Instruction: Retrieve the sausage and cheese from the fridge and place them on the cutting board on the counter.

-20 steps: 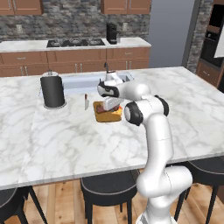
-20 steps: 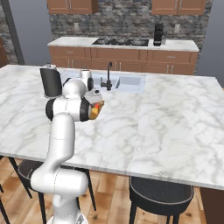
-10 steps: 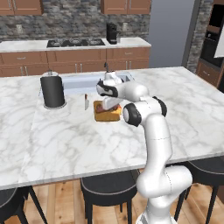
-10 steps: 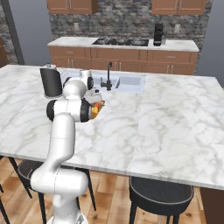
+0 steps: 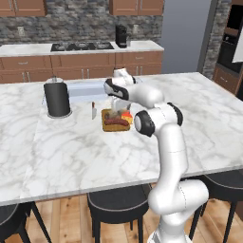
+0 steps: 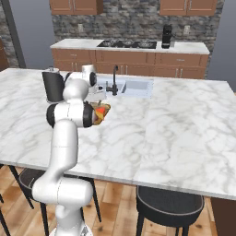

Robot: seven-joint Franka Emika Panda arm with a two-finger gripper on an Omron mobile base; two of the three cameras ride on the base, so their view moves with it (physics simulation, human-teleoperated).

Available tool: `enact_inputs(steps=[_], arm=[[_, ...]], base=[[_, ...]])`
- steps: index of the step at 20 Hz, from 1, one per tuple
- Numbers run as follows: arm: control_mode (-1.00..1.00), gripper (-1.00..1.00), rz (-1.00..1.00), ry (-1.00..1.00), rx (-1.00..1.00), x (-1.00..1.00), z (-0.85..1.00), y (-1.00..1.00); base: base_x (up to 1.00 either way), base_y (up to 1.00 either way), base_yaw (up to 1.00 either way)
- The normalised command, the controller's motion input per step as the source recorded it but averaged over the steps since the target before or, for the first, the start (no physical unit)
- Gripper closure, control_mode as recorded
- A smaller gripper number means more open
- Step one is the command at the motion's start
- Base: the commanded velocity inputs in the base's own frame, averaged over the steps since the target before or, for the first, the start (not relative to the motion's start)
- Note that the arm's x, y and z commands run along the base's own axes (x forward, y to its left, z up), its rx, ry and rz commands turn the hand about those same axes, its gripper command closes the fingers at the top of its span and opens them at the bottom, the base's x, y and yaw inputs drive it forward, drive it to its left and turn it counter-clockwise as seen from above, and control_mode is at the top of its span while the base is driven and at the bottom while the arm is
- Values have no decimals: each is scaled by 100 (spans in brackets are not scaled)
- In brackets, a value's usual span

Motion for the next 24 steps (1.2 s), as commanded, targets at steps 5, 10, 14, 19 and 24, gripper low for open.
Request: enact_inputs(steps=[5, 10, 14, 19, 24], arm=[[-100, -100, 0, -11, 0, -60, 71, 0], [-100, -100, 0, -18, 7, -97, 70, 0], [-100, -100, 0, -21, 12, -100, 85, 0], [-100, -100, 0, -32, 14, -100, 51, -12], [-100, -100, 0, -31, 0, -100, 35, -16]], base=[[0, 0, 0], [0, 0, 0], [0, 0, 0], [0, 0, 0], [0, 0, 0]])
